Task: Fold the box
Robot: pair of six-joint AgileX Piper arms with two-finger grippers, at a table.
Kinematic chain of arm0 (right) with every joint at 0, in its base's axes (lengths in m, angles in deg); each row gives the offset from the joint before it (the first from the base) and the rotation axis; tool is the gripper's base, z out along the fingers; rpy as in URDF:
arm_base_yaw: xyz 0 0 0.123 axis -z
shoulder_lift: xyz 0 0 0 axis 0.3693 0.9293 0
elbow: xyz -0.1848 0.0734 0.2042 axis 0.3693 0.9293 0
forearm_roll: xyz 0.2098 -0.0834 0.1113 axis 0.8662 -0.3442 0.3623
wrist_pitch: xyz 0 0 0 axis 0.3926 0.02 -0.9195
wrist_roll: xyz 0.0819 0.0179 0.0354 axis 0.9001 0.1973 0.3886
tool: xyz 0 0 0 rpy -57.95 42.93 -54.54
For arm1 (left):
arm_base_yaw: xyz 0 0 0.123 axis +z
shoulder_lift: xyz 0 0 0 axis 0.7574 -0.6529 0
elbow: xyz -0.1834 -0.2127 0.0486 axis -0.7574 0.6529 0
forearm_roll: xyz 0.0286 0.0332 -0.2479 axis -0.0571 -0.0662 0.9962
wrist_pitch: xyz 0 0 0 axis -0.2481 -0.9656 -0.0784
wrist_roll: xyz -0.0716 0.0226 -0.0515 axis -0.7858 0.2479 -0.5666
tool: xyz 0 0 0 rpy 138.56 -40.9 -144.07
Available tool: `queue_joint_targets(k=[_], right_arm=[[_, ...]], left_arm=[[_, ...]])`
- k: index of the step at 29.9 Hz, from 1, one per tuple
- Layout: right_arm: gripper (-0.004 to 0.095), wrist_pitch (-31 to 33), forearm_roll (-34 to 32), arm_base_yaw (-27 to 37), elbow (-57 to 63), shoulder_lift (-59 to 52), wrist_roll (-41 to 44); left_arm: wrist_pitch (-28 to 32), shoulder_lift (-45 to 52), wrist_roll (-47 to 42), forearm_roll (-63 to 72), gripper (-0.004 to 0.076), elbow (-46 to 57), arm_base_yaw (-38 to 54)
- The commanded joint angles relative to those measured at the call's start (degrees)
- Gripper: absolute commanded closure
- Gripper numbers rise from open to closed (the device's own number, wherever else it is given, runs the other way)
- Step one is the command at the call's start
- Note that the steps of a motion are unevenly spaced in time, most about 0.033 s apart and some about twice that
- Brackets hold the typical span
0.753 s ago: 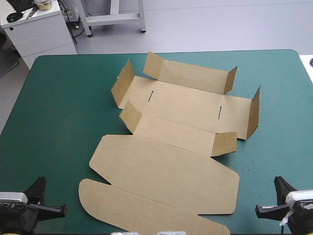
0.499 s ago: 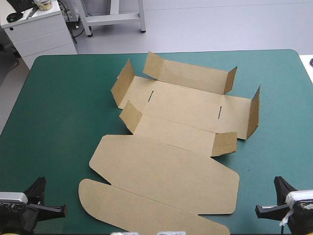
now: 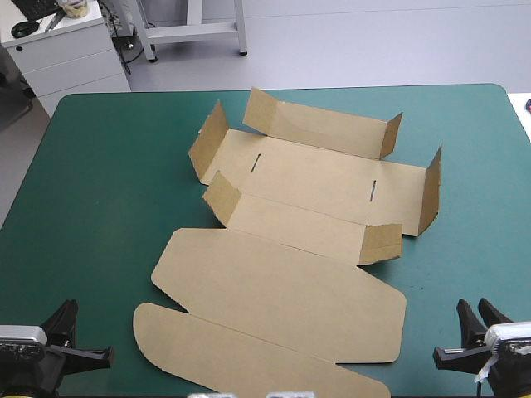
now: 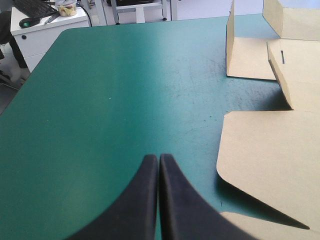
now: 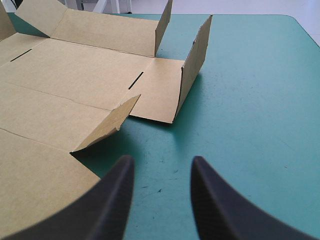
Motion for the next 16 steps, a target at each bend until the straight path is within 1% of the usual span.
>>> queue_joint_targets(k=[1,3,5,11,16], right_arm=[[0.0252,-3.96,-0.55,-0.32,-1.85,-0.2,0.25],[0.016,-3.96,-0.55,-0.32,-1.85,-0.2,0.24],[0.0129,-3.96,-0.55,-0.32,-1.85,-0.2,0.24],[0.013,-3.82,-0.55,-0.32,-1.87,0.82,0.44],[0.0128,-4.39,0.81,-0.32,-2.09,5.72,6.0]], left_arm=[[4.38,-1.33,-0.03,0.24,0.0734,-1.36,-0.4],[4.38,-1.33,-0.03,0.24,0.0734,-1.36,-0.4],[4.38,-1.33,-0.03,0.24,0.0734,-1.36,-0.4],[4.38,-1.33,-0.03,0.24,0.0734,-1.36,-0.4],[4.38,-1.33,-0.03,0.24,0.0734,-1.36,-0.4]])
